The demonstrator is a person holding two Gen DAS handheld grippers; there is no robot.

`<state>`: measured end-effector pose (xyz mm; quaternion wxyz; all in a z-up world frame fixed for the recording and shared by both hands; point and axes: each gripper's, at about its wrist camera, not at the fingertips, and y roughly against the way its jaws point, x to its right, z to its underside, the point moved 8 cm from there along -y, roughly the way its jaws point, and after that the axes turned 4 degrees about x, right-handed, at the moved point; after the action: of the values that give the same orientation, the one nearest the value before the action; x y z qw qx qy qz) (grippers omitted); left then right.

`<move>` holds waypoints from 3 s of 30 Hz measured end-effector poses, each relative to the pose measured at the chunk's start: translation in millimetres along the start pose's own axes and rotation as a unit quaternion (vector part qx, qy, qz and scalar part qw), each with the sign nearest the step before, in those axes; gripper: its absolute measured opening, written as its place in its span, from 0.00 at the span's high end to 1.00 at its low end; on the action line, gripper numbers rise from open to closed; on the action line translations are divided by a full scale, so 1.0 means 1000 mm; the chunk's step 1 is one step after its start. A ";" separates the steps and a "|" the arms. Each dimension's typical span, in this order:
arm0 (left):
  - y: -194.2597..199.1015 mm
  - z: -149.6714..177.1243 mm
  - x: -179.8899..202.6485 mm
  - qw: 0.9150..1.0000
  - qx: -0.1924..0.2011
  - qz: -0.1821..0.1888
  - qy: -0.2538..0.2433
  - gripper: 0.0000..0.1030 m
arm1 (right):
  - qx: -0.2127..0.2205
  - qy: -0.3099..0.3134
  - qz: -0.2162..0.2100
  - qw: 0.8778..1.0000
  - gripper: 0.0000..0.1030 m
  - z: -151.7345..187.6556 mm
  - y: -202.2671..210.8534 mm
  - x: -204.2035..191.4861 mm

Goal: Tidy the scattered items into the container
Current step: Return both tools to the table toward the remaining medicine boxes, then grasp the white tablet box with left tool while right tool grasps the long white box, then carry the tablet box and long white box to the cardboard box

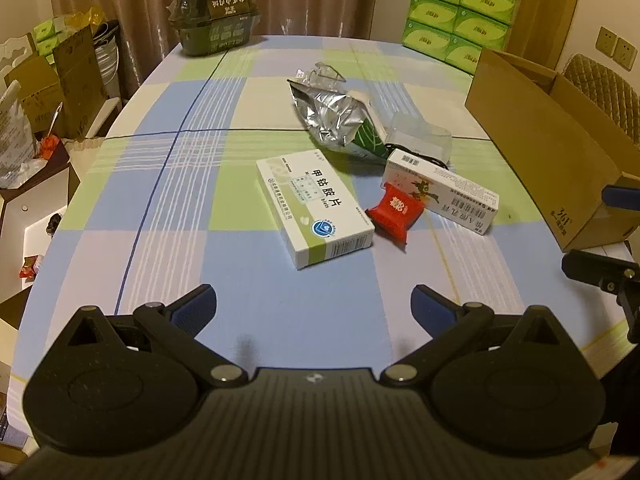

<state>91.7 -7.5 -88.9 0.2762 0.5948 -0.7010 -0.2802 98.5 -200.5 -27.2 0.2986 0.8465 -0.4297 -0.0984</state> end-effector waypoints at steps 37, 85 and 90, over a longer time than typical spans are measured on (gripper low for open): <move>-0.116 -0.057 0.001 0.999 -0.037 -0.009 -0.031 0.04 | -0.093 0.108 -0.069 0.987 0.62 -0.011 -0.150 0.019; -0.070 0.006 0.014 0.995 -0.077 0.013 -0.062 0.35 | -0.113 -0.042 -0.032 0.992 0.78 0.023 -0.092 0.020; -0.056 0.003 0.016 0.996 -0.066 0.013 -0.062 0.35 | -0.095 -0.052 -0.022 0.994 0.78 0.017 -0.073 0.023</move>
<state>125.3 -30.3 -131.2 0.2748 0.5478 -0.7040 -0.3587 154.4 -193.1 -82.1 0.3530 0.8170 -0.4148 -0.1892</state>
